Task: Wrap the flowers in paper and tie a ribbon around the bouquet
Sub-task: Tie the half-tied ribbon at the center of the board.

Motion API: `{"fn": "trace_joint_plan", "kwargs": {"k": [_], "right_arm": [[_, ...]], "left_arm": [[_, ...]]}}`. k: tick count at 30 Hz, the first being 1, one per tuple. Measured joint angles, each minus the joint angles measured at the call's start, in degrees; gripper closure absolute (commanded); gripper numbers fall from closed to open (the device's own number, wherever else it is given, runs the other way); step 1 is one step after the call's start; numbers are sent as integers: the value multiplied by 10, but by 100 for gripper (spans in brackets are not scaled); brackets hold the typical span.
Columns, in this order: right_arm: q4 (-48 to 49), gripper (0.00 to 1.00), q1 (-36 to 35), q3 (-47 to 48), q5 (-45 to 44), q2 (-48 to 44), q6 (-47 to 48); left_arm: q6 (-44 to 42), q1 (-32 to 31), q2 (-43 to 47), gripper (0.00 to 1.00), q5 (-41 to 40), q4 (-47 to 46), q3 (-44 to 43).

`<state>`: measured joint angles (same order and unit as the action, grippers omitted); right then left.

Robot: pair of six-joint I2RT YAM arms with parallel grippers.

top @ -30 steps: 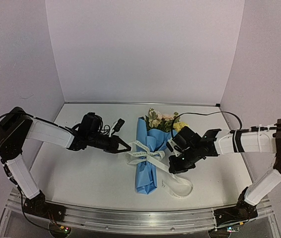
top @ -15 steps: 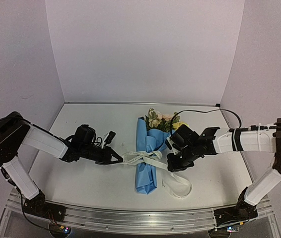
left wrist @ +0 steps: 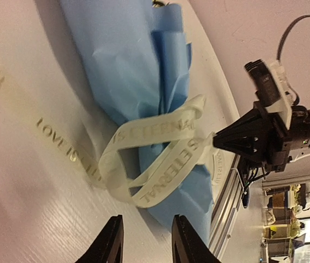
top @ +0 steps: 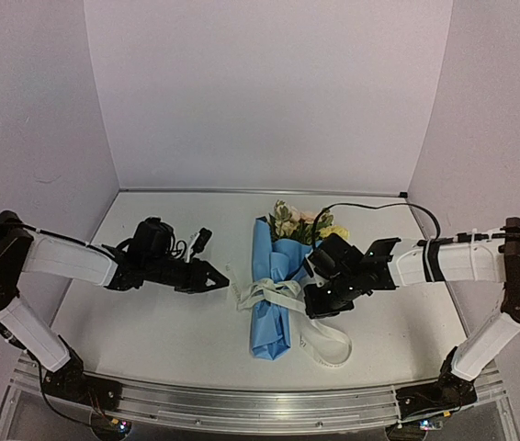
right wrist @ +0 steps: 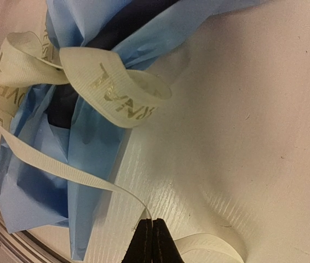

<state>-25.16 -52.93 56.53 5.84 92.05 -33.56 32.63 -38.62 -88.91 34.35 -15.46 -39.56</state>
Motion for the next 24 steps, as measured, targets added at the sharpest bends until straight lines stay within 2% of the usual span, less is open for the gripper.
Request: {"fn": "trace_joint_plan", "kwargs": {"k": [5,10,17,24], "right_arm": [[28,100,-1,-3,-7,0,-21],[70,100,-1,-31,-13,0,-58],[140,100,-1,-89,-20,0,-124],[201,100,-2,-122,-24,0,-174]], "left_arm": [[-80,-8,-5,65,-14,107,-149],[-150,-42,-87,61,-22,183,-301],[-212,-104,-212,60,-44,288,-409],[-253,-117,-268,58,-60,364,-467]]}}
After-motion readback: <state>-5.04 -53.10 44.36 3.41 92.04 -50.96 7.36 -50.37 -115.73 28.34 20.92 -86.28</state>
